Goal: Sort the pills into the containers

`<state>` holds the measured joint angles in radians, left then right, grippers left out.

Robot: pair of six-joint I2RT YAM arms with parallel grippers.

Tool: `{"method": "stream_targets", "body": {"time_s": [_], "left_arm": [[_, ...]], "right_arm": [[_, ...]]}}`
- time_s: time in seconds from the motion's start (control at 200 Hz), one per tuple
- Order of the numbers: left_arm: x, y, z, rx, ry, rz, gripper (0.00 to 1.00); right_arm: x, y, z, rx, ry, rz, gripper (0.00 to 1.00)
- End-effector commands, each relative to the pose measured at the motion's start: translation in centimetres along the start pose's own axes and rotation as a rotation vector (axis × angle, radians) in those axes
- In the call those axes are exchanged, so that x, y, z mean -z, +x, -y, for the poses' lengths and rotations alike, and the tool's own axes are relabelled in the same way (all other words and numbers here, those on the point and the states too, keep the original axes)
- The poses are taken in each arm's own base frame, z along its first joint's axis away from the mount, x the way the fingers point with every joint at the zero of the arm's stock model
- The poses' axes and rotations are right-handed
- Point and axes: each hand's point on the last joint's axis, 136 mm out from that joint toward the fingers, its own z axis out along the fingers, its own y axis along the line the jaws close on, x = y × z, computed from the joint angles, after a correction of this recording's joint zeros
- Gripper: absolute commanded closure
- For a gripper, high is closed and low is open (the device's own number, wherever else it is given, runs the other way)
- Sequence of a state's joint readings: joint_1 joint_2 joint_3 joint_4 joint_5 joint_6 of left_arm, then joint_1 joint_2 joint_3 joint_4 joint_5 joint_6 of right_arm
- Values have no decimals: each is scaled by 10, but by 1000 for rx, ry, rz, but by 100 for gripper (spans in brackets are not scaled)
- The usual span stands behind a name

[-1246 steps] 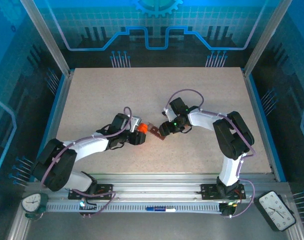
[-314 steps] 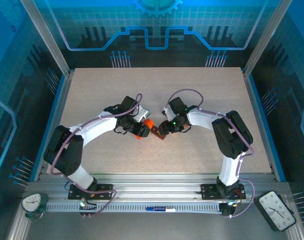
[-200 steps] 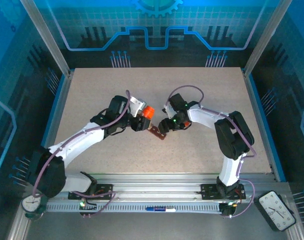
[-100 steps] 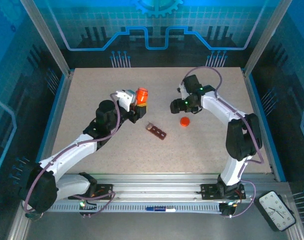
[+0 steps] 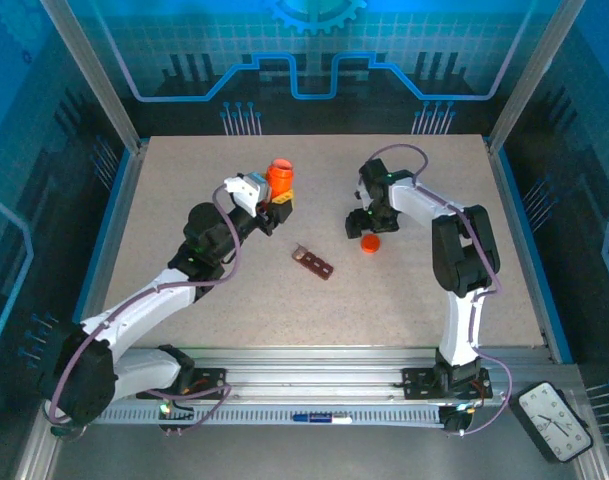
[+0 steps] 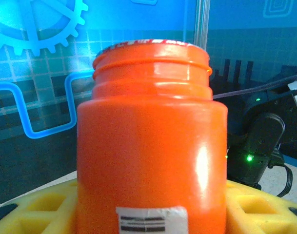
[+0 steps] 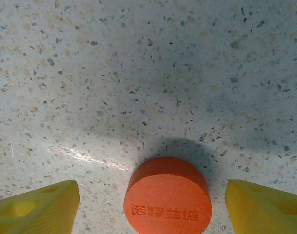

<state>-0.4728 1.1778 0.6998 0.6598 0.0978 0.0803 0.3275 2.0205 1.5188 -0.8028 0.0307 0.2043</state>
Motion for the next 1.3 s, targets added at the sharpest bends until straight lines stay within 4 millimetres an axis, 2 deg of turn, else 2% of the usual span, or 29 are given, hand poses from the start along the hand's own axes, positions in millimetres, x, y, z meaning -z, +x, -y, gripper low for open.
{"method": "stream_targets", "body": {"time_s": [0.0,0.395,0.76,0.866,1.101,1.206,1.296], "left_arm": [[0,2,-2,-42,-2,45,100],[0,28,-1,-32,6,31,100],[3,50,3,-16,29,17,100],[3,54,7,-12,48,16,100],[6,71,10,0,65,-2,100],[8,79,10,-1,64,-11,100],[8,86,11,-3,68,-18,100]], "right_arm": [[-8,8,5,9,12,-38,21],[-29,31,1,11,0,-86,28],[-37,34,3,34,23,-101,32],[-37,33,2,34,20,-101,36],[-29,29,-2,37,2,-82,53],[-16,24,-7,37,-18,-51,61],[2,17,-12,32,-43,-7,62]]}}
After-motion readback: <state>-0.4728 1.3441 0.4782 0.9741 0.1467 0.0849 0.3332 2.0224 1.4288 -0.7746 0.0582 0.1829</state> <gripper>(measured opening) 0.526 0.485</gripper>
